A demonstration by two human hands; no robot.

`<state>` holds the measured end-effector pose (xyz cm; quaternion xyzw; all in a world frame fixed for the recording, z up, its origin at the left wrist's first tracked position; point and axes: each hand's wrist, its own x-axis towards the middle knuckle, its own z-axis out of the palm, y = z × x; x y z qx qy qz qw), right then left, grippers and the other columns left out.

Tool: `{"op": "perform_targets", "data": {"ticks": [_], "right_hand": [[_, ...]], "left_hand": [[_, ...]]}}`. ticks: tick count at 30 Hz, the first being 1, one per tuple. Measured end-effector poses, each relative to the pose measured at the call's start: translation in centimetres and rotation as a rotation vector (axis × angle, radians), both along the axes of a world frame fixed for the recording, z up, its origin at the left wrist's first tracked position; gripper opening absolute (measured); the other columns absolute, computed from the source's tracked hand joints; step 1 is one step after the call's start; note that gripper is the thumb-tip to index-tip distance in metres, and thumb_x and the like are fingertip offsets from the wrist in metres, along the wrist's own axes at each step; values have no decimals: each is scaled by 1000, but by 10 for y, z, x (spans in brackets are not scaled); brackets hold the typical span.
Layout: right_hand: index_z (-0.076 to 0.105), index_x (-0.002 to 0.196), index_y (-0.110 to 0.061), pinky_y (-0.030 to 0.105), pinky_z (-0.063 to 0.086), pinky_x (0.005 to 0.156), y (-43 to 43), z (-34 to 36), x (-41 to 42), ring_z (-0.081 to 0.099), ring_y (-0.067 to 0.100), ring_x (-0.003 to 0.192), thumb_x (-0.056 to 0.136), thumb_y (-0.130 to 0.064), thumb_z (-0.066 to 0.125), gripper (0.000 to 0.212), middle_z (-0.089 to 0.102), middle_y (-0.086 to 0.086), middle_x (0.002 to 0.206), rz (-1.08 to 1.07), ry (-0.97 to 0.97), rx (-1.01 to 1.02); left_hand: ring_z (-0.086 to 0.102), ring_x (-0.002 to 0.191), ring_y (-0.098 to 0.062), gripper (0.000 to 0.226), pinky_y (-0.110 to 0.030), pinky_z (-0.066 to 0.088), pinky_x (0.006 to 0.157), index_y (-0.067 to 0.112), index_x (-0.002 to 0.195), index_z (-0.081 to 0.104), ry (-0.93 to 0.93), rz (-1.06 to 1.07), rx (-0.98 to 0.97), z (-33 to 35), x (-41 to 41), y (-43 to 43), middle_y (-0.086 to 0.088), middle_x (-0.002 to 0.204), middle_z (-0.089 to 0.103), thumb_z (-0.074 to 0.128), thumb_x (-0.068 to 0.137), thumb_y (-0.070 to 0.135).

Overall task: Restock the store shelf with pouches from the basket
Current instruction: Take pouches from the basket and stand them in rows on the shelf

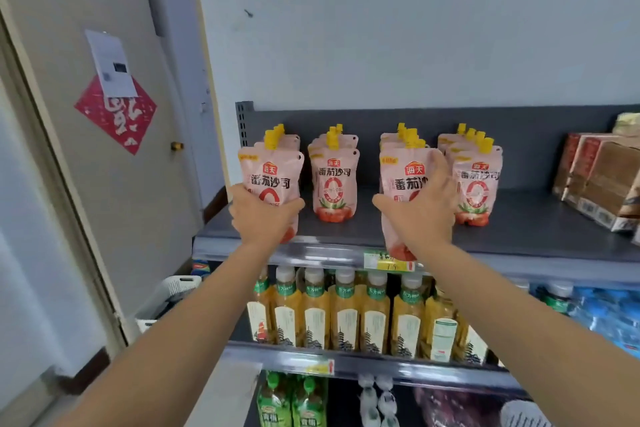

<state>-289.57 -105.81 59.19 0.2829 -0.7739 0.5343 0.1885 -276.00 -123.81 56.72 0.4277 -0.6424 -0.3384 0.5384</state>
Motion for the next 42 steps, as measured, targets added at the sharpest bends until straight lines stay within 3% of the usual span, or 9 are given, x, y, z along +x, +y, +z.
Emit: {"op": "perform_targets", "data": {"ticks": [15,19,23,30,36,42], "right_hand": [[13,147,-24,52,29,106,-129,-19,-27,25,31,136,61,-49,81,112,28,9,147,-35,2,-31],[15,147,-23,51,34,99,-154,-26,-22,31,30,128,57,-43,83,114,32,9,141,-46,-11,-67],[15,146,-23,51,36,94,-174,-36,-11,32,29,121,53,-35,83,115,32,9,137,-15,-8,-83],[19,146,-13,47,42,87,-182,-47,2,30,27,115,58,-38,83,112,32,13,130,-59,25,-86],[23,146,-7,49,40,93,-184,-48,12,34,32,115,60,-46,83,112,34,18,131,-172,60,-67],[10,150,-13,50,32,107,-174,-50,23,29,36,126,64,-58,75,117,25,19,142,-193,60,-10]], "left_hand": [[50,104,-28,84,-50,47,91,15,108,34,-23,8,37,-25,-44,-88,-5,106,47,87,46,33],[53,103,-26,85,-48,50,88,15,106,33,-15,-53,-11,-28,-44,-94,-7,107,50,90,46,33],[54,100,-21,89,-41,52,82,19,103,32,-37,-82,-77,-32,-39,-95,-3,105,51,91,43,47],[55,101,-18,88,-36,53,79,23,105,32,-43,-162,-141,-37,-32,-94,0,108,52,90,43,46],[51,105,-17,97,-37,51,84,22,116,32,-88,-171,-204,-36,-29,-97,3,111,47,87,43,54],[45,119,-27,120,-47,40,99,11,134,30,-181,-112,-282,-35,-25,-96,-7,129,46,81,42,68]]}}
